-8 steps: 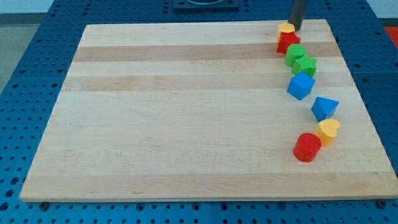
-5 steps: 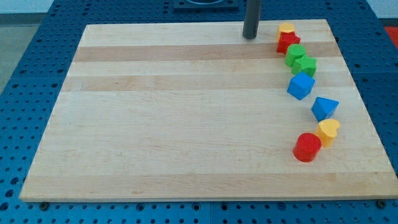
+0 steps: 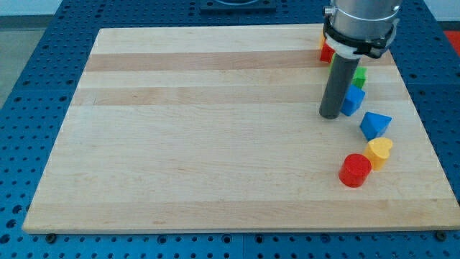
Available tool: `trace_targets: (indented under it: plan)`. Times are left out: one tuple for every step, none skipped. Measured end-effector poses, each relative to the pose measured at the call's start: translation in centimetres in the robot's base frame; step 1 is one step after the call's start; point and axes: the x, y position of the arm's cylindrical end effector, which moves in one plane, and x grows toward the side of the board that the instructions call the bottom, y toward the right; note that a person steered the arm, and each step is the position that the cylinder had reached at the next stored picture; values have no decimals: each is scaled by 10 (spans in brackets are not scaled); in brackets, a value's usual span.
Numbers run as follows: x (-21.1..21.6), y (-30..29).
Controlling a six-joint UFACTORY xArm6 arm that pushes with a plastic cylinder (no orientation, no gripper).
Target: Push the red circle towards the bottom left of the yellow heart
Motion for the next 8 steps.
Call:
trace_targets:
  plan:
    - [-8, 15]
    - [-8, 29]
    - [-4, 9]
    - [45, -24]
    - [129, -24]
    - [158, -23]
    - [152, -21]
    - [140, -24]
